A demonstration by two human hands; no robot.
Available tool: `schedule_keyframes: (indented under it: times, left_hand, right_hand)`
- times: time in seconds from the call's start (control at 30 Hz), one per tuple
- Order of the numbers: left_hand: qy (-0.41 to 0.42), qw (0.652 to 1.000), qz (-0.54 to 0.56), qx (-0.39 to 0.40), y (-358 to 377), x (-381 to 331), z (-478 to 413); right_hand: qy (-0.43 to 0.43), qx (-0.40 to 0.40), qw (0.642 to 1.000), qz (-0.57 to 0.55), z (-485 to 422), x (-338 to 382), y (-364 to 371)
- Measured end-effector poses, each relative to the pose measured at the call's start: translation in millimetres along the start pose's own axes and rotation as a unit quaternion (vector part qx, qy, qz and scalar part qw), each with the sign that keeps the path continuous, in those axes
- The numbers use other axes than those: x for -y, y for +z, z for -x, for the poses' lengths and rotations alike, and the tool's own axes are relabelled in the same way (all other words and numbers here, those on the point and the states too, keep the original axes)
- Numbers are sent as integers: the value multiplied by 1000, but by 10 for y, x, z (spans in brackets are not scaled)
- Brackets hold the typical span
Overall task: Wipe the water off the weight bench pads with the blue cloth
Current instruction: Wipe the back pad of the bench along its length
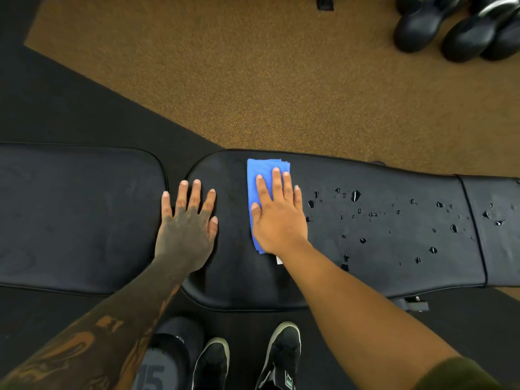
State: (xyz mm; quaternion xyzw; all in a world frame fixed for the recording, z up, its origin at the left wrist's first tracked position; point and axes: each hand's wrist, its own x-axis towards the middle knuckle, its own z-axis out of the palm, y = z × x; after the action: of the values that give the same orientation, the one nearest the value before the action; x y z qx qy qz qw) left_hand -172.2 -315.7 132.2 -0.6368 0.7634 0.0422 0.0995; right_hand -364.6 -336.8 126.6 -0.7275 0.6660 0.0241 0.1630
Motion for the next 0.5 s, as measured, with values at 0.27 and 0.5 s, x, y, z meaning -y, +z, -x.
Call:
schedule_keyframes:
  times: [0.27,0.5]
  left_hand:
    - [-8,994,110,-1,116,-154,-45]
    - [-27,993,118,9,88,-272,-70]
  right_hand:
    - [-40,-2,999,6,88,29,38]
    - [-11,5,1000,2,180,-159,17]
